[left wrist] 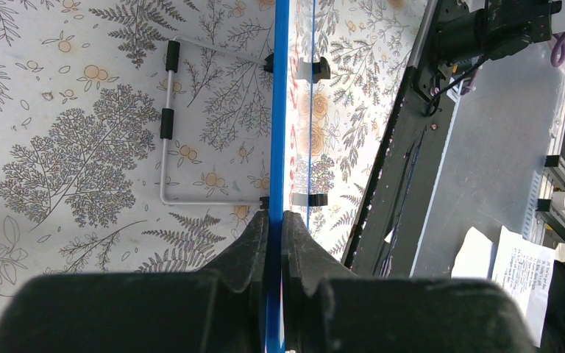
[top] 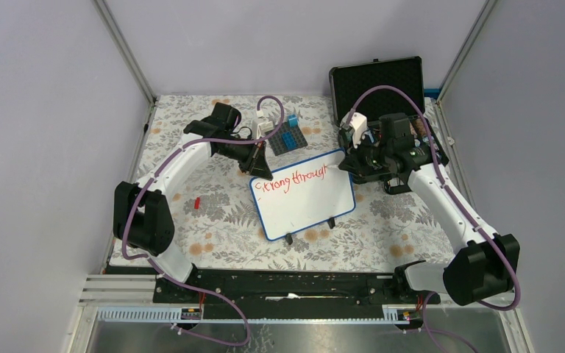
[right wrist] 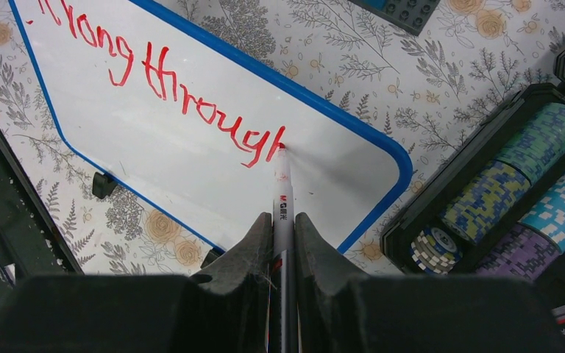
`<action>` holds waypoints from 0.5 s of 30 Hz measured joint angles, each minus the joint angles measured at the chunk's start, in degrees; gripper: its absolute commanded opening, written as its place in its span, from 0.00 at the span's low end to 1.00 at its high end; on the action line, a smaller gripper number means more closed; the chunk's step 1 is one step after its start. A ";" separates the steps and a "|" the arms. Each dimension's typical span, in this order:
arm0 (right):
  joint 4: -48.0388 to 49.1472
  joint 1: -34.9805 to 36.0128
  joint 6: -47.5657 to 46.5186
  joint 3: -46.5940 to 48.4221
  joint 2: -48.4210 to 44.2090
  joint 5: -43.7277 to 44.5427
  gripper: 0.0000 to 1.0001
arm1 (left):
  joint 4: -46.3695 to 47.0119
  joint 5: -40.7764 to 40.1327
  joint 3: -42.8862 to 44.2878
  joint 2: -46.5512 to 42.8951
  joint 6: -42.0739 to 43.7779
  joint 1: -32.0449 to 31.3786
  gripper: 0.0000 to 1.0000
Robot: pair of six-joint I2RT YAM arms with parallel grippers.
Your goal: Write a sentence on the whiteboard
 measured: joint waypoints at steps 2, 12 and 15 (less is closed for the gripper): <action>-0.02 -0.09 0.00 0.15 0.00 0.37 0.00 | 0.00 0.00 -0.02 0.00 0.00 0.00 0.00; -0.11 -1.01 -0.28 0.13 0.00 0.46 0.00 | 0.00 -0.07 -0.02 0.00 0.00 0.00 0.00; -0.11 -1.11 -0.46 0.07 0.00 0.44 0.00 | 0.00 -0.09 -0.02 0.00 0.00 0.00 0.00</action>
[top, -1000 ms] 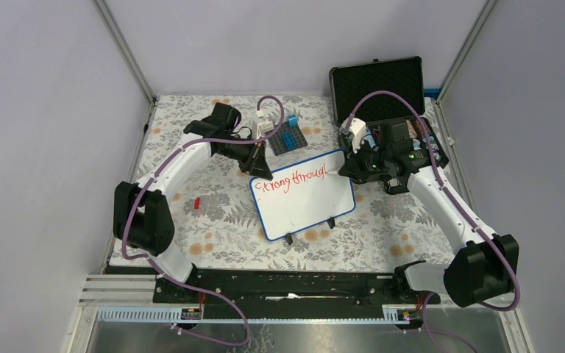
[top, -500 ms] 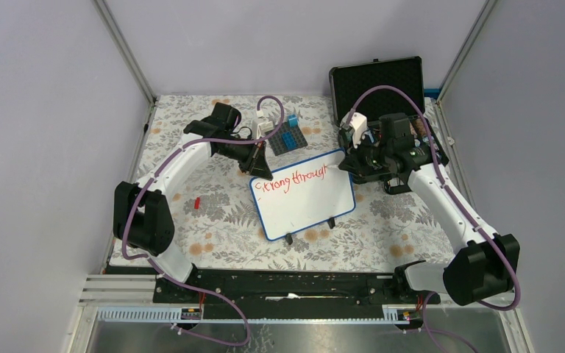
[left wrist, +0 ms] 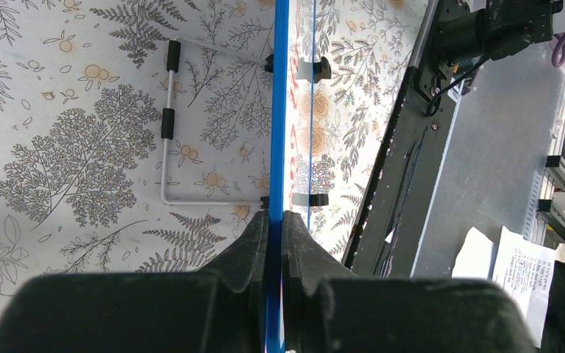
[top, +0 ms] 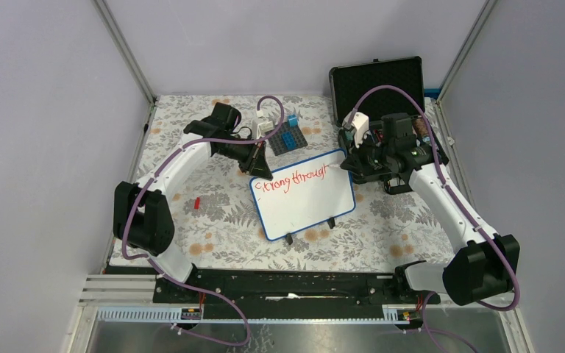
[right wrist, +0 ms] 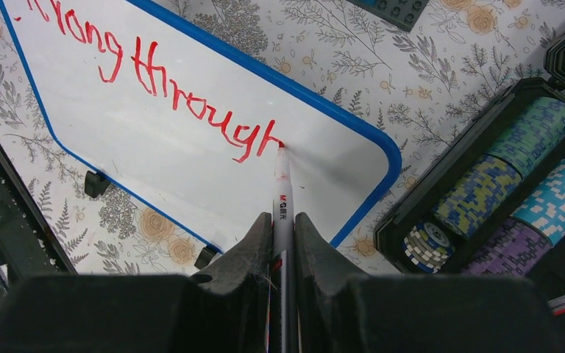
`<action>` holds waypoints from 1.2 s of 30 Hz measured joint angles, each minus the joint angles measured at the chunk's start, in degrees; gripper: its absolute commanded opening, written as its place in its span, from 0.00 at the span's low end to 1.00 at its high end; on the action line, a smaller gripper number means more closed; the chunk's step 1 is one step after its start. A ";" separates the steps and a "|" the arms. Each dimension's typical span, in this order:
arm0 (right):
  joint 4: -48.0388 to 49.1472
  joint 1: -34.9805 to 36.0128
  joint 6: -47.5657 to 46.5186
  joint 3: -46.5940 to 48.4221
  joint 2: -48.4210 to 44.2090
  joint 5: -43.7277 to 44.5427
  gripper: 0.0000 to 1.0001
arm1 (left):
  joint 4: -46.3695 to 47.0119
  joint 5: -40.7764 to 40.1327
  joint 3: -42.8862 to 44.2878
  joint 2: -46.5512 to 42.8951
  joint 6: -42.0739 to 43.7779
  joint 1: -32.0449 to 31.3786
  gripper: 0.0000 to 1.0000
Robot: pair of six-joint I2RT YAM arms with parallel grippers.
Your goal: Write a sentence on the whiteboard
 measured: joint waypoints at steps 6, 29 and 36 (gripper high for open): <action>-0.26 -0.09 -0.90 -1.14 -0.33 -0.20 0.00 | 0.02 -0.13 0.00 0.00 0.00 0.00 0.00; -7.15 3.13 -1.79 1.73 -1.44 -6.21 0.00 | 0.42 -2.43 0.02 0.11 -0.28 0.07 0.47; -7.54 11.08 -0.13 3.43 -0.57 -5.73 0.00 | 0.96 -2.12 -1.46 -2.58 -0.87 5.11 0.49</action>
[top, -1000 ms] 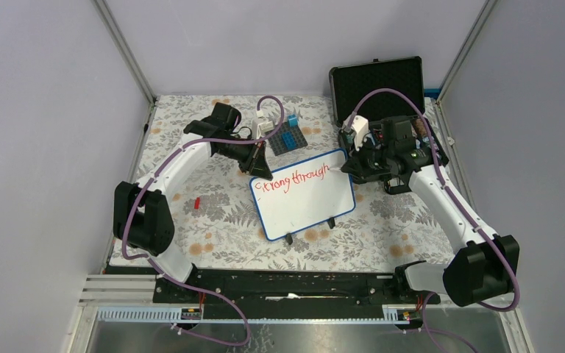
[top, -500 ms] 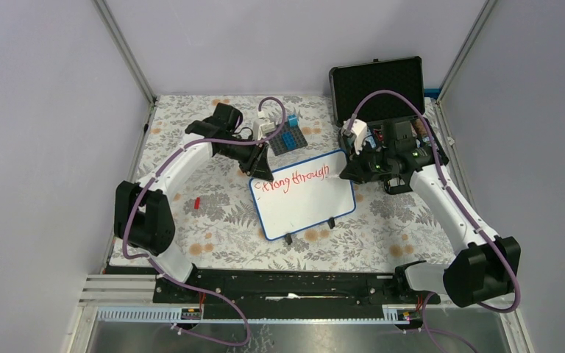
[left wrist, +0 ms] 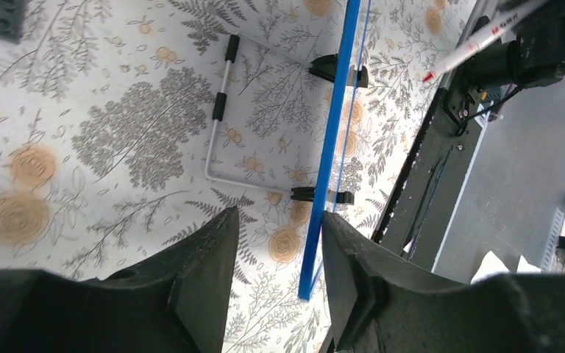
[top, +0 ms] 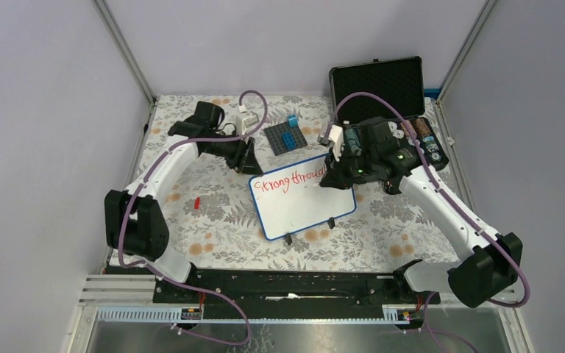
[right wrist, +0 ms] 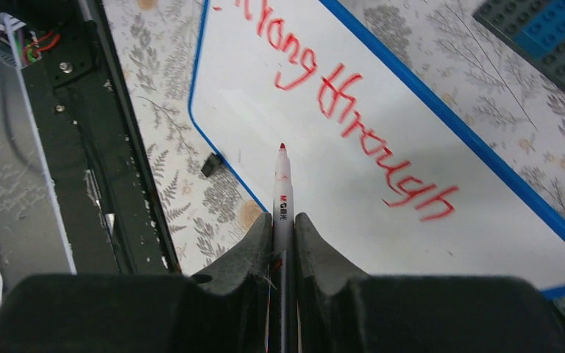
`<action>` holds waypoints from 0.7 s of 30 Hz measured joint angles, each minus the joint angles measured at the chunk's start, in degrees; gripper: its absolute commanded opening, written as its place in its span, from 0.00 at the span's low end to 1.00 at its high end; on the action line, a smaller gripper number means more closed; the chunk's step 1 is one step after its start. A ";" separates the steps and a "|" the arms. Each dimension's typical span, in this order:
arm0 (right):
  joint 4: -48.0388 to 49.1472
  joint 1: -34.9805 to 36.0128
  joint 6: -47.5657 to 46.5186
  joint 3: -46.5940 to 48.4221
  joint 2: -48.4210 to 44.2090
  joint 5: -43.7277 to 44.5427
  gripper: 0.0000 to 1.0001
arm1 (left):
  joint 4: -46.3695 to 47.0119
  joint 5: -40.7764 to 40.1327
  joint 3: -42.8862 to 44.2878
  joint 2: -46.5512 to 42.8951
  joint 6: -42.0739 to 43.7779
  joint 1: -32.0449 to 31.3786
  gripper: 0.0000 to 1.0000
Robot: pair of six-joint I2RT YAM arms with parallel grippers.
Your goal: Write a sentence on the whiteboard
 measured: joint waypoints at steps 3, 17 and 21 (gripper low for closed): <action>0.33 3.43 1.22 1.29 1.18 0.28 0.00 | 0.46 0.59 -1.77 -2.51 -0.04 2.82 0.50; 13.27 16.94 9.18 -3.96 3.74 4.76 0.00 | 0.50 3.30 -10.82 -8.20 2.69 7.26 0.54; 18.49 20.35 11.10 -8.24 3.61 6.69 0.00 | 0.50 4.31 -11.37 -8.20 3.41 7.26 0.52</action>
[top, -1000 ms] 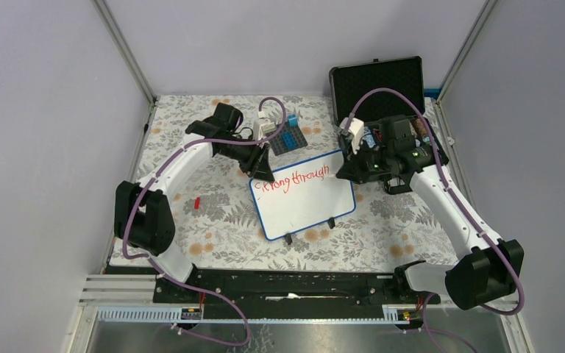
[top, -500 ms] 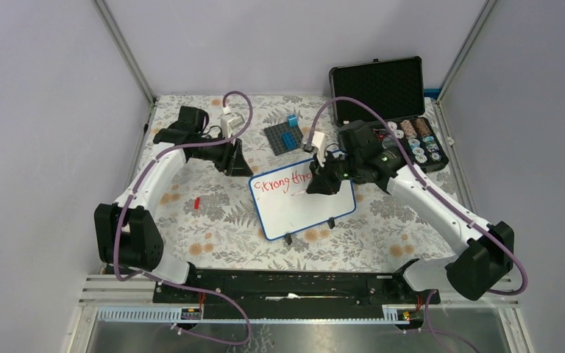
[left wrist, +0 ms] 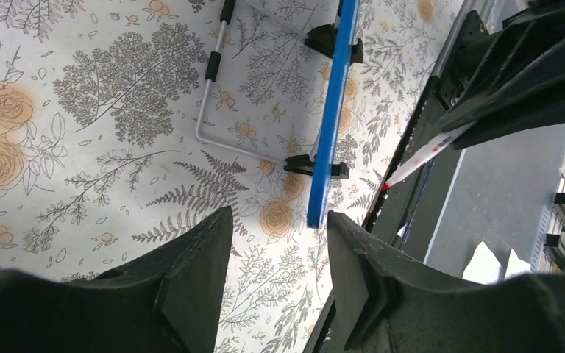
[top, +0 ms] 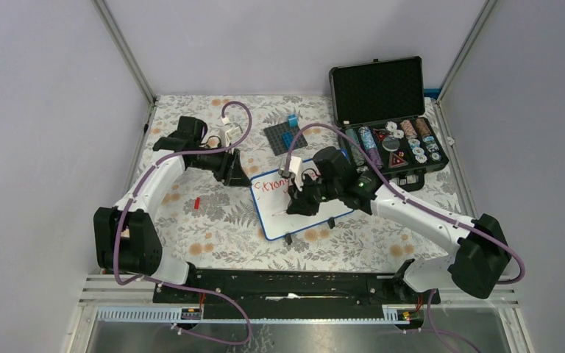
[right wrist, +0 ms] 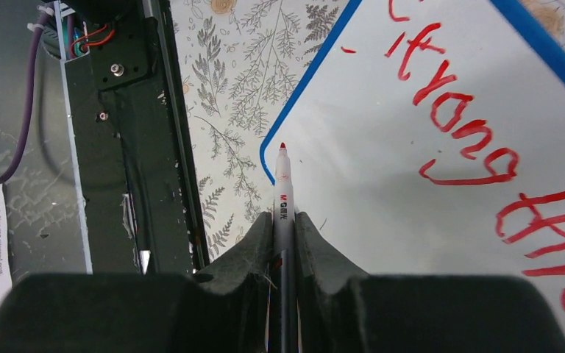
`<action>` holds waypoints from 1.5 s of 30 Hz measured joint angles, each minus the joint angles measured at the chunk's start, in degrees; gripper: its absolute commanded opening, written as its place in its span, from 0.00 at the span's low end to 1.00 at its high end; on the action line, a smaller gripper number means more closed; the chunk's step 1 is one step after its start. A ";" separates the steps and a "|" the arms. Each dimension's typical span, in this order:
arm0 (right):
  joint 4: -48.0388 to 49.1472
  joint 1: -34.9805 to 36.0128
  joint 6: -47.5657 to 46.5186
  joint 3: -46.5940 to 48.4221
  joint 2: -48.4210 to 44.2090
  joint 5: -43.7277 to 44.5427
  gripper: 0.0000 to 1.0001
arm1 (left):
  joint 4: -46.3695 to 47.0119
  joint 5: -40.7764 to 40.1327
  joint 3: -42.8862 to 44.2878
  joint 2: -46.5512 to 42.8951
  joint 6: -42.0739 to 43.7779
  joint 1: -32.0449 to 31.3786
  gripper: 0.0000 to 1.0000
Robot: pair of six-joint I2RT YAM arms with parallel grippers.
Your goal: Write a sentence on the whiteboard
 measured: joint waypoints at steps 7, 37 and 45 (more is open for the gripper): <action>6.40 2.34 2.08 -4.55 -0.04 3.85 0.00 | 0.02 1.88 -0.02 0.02 0.70 0.00 0.51; 12.37 4.39 5.40 -6.05 -0.04 9.51 0.00 | -0.37 2.67 -0.02 2.91 0.33 -5.90 0.02; 12.39 4.68 5.38 -6.05 -0.04 11.26 0.00 | -0.42 2.69 -0.02 2.91 0.17 -5.90 0.00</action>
